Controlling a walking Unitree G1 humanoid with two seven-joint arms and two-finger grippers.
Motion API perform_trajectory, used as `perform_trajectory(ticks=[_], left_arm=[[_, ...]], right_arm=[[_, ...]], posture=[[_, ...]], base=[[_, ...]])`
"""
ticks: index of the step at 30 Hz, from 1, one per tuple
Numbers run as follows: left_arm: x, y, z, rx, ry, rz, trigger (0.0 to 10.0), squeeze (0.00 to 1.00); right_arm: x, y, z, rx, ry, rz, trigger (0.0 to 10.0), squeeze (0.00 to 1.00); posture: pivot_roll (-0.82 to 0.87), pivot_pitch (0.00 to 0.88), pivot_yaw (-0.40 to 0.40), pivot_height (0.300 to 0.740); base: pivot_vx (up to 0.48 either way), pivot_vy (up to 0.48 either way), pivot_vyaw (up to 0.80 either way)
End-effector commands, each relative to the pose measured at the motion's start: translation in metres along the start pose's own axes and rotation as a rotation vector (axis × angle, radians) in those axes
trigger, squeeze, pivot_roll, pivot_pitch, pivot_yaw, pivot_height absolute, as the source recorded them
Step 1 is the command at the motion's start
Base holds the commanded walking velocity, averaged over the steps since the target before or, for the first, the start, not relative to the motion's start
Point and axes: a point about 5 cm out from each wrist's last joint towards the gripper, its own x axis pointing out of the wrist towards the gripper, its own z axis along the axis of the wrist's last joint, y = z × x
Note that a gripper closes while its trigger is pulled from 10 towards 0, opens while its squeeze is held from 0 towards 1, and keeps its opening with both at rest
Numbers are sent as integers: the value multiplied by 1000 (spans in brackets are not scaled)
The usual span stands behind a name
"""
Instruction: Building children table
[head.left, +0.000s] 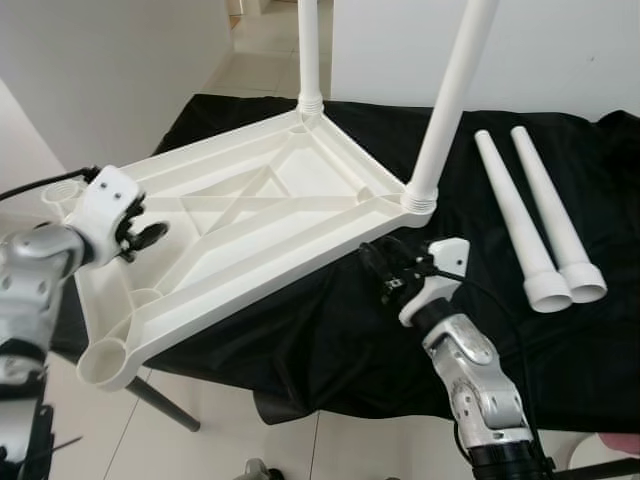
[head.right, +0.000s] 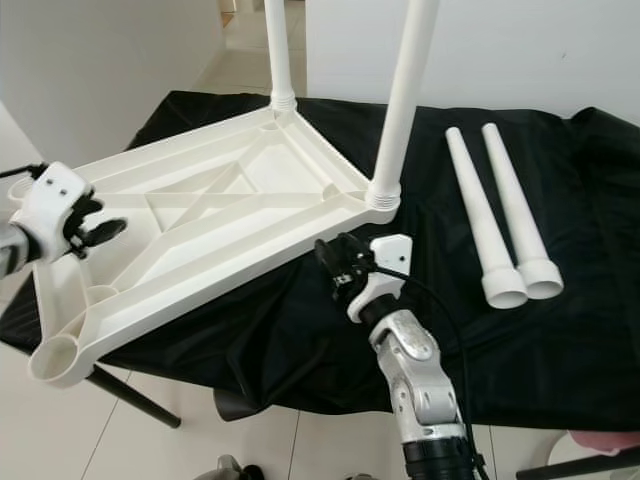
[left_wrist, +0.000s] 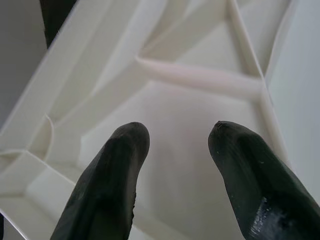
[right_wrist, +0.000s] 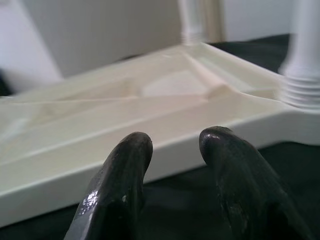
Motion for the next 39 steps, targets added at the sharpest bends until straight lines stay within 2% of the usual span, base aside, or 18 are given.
perform_trajectory(ticks=[1,4,5,6,10,13,16,18,19,20,21,24,26,29,31,36,38,39], left_arm=[[-3,-1,-8,30,38,42,10000,0],[-3,-16,-17,51,62,-36,10000,0],[-3,-16,-17,51,62,-36,10000,0],[-4,-31,-25,51,71,-104,10000,0],[-7,-48,-31,28,81,-181,10000,0],[-7,-51,-32,24,78,-196,10000,0],[-9,-70,-32,17,71,-287,10000,0],[-9,-70,-32,17,71,-287,10000,0],[-10,-82,-31,14,61,-344,10000,0],[-10,-82,-31,14,61,-344,10000,0],[-12,-93,-30,9,52,-389,10000,0],[-13,-101,-28,7,42,-423,10000,0],[-16,-121,-22,-13,9,-495,10000,0],[-17,-131,-18,-26,-11,-538,10000,0],[-20,-149,-9,-45,-48,-603,10000,0],[-19,-166,2,-68,-93,-652,10000,0],[-16,-187,19,-89,-152,-698,10000,0],[-16,-187,19,-89,-152,-698,10000,0]], right_arm=[[2,-5,-5,-22,26,-56,10000,0],[5,-12,-8,-40,44,-124,10000,0],[5,-12,-8,-40,44,-124,10000,0],[7,-16,-9,-44,52,-160,10000,0],[8,-17,-11,-47,66,-177,10000,0],[8,-17,-12,-46,69,-181,10000,0],[10,-15,-14,-43,74,-187,10000,0],[10,-15,-14,-43,74,-187,10000,0],[11,-15,-15,-41,75,-190,10000,0],[11,-15,-15,-41,75,-190,10000,0],[12,-14,-15,-42,76,-196,10000,0],[12,-14,-16,-43,76,-202,10000,0],[13,-15,-18,-44,78,-215,10000,0],[13,-15,-18,-44,78,-223,10000,0],[14,-16,-19,-45,79,-232,10000,0],[14,-16,-20,-45,80,-238,10000,0],[15,-17,-20,-46,78,-244,10000,0],[15,-17,-20,-46,78,-244,10000,0]], posture=[[-4,88,49,740],[-4,87,47,740],[-4,87,47,740],[-5,85,49,740],[-1,84,47,740],[-1,84,48,740],[2,81,50,740],[2,81,50,740],[2,79,55,740],[2,79,55,740],[3,79,56,740],[3,77,61,740],[0,73,67,740],[1,70,69,740],[1,67,73,740],[2,63,75,740],[2,60,76,740],[2,60,76,740]], base=[[0,0,0],[0,0,0],[0,0,0],[0,0,0],[0,0,0],[0,0,0],[0,0,0],[0,0,0],[0,0,0],[0,0,0],[0,0,0],[0,0,0],[0,0,0],[0,0,0],[0,0,0],[0,0,0],[0,0,0],[0,0,0]])
